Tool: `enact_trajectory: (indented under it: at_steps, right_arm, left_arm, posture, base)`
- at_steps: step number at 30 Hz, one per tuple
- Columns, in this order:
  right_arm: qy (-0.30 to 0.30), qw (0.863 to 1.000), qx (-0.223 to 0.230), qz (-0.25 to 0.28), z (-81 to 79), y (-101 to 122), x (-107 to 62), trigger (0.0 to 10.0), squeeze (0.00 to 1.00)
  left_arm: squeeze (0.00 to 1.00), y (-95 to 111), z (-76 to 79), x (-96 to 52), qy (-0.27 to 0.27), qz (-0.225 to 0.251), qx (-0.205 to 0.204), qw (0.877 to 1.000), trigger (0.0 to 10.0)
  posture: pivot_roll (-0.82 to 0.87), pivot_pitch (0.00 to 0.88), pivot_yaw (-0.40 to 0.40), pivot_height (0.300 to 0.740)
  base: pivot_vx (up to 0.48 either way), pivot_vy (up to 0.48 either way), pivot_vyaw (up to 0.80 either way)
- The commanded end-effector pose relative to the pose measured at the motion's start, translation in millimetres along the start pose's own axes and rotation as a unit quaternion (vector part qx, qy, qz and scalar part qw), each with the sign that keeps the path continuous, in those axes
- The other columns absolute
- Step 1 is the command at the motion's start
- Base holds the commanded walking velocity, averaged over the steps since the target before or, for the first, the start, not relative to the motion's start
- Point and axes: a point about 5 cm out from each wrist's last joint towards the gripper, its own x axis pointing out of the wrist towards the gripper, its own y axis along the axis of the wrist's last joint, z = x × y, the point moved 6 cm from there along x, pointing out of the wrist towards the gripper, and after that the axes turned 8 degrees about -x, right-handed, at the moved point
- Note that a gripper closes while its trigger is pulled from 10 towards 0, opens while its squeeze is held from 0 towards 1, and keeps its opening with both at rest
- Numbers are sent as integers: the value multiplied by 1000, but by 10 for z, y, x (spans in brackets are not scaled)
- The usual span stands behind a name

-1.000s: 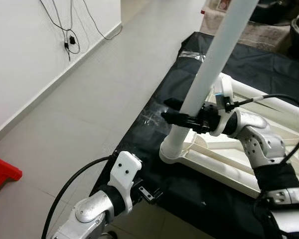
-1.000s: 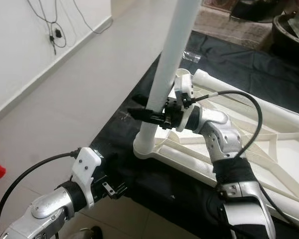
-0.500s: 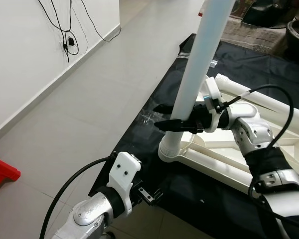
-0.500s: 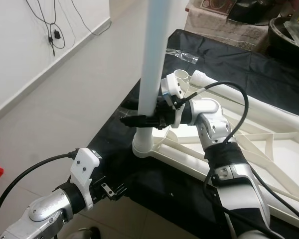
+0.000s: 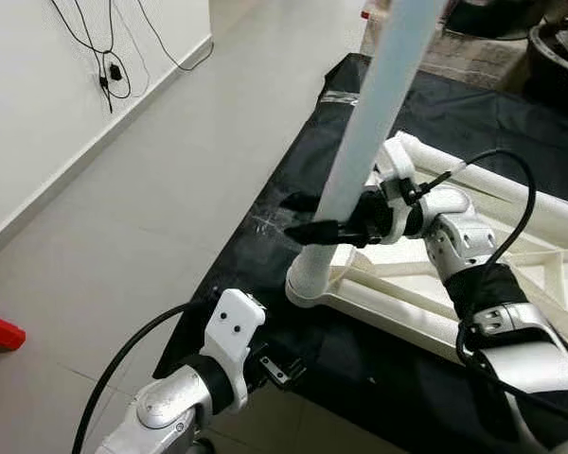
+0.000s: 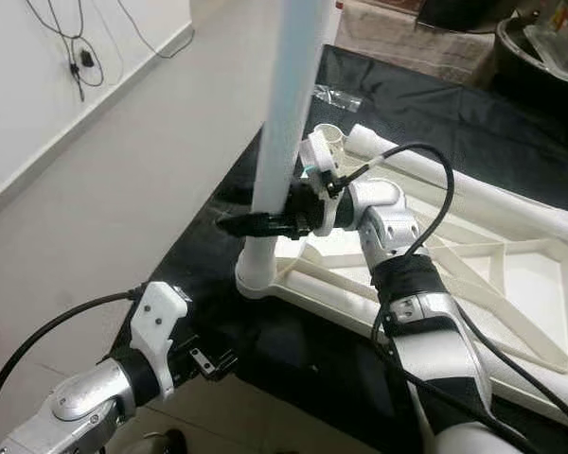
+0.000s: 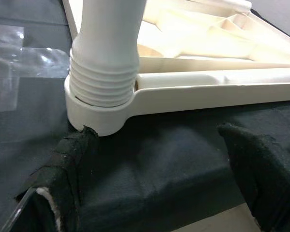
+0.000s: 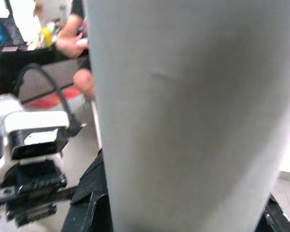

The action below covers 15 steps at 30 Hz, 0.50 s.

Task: Building children table

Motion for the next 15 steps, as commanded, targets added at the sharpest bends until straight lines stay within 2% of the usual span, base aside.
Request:
enact_trajectory:
  at_steps: [1, 10, 15]
  right_arm:
    - [-15, 997, 75, -17, -114, -380, -30, 10000, 0]
    - [-14, 997, 77, -22, -188, -450, -91, 10000, 0]
    - [21, 996, 61, -64, -297, -531, -107, 10000, 0]
  left_arm:
    - [0, -3, 45, -25, -6, -3, -2, 1000, 10000]
    - [0, 3, 47, -23, -7, -2, -1, 1000, 10000]
    - [0, 2, 41, -22, -8, -3, 0, 1000, 10000]
  posture:
    - [164, 246, -97, 740]
    - [162, 244, -93, 740]
    - [160, 243, -92, 740]
  base:
    - [0, 0, 0]
    - [0, 0, 0]
    - [0, 0, 0]
